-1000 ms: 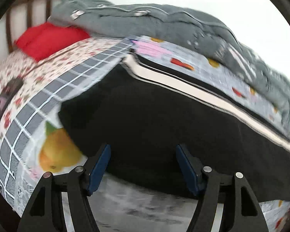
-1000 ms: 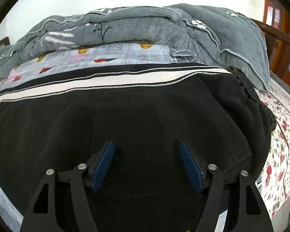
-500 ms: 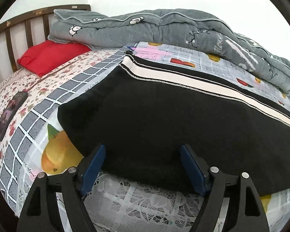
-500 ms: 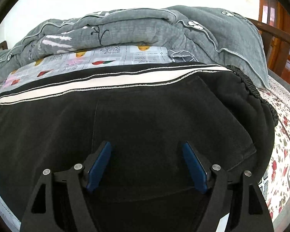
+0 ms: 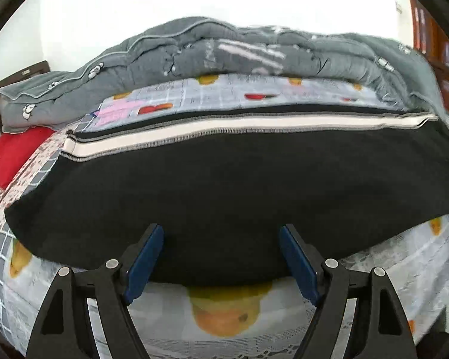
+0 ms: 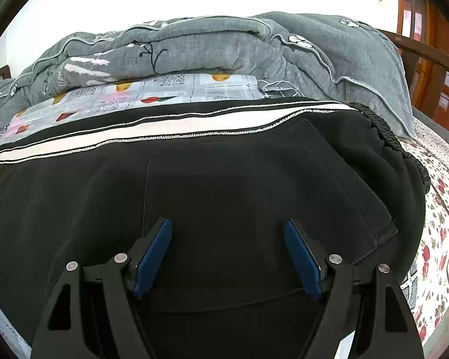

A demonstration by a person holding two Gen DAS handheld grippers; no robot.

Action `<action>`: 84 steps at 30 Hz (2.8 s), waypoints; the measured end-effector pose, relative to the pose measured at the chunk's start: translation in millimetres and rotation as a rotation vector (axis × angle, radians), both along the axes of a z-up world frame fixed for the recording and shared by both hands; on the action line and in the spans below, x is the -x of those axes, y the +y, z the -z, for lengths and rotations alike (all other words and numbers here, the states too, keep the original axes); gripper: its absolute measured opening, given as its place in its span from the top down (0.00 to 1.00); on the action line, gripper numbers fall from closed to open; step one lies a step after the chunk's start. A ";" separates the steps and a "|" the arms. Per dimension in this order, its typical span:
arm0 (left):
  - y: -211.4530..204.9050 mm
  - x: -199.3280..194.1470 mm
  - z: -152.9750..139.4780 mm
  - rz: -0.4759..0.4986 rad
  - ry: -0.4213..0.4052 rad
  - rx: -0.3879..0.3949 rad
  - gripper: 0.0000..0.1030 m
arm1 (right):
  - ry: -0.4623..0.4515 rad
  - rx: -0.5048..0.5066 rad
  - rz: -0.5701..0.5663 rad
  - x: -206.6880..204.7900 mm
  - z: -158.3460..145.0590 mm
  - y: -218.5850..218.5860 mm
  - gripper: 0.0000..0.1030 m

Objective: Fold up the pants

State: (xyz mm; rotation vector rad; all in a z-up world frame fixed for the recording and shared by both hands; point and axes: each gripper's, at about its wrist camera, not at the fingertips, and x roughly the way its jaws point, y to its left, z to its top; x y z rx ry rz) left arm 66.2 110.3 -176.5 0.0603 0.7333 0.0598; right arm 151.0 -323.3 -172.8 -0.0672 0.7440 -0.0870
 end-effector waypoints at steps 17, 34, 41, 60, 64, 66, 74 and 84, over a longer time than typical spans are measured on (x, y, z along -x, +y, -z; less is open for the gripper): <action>131.8 30.0 4.5 -0.293 -0.038 0.034 0.11 | -0.004 0.003 0.003 -0.3 -0.9 0.0 0.26; 218.2 19.7 8.9 -0.478 -0.095 0.398 0.17 | -0.005 0.006 0.004 -1.4 -1.7 -1.1 0.26; 242.5 -10.1 7.0 -0.579 -0.070 0.450 0.51 | 0.008 -0.003 -0.023 -0.5 -8.2 -7.4 0.26; -1.0 -78.2 -113.8 -0.163 -0.140 0.211 0.88 | -0.072 -0.058 -0.091 38.6 -60.6 -26.3 0.27; -89.1 -82.7 -94.4 -0.007 -0.089 0.201 0.88 | -0.088 -0.038 -0.072 47.1 -65.6 -35.1 0.27; -129.5 -80.5 -76.3 0.074 -0.037 0.215 0.88 | -0.099 -0.036 -0.061 53.1 -66.5 -41.3 0.27; -217.8 -42.3 -18.0 0.212 0.053 0.110 0.87 | -0.061 -0.082 -0.047 56.8 -55.7 -53.7 0.27; -114.0 7.9 -59.8 0.197 -0.072 0.181 0.25 | -0.052 -0.206 -0.210 38.5 -67.1 7.9 0.27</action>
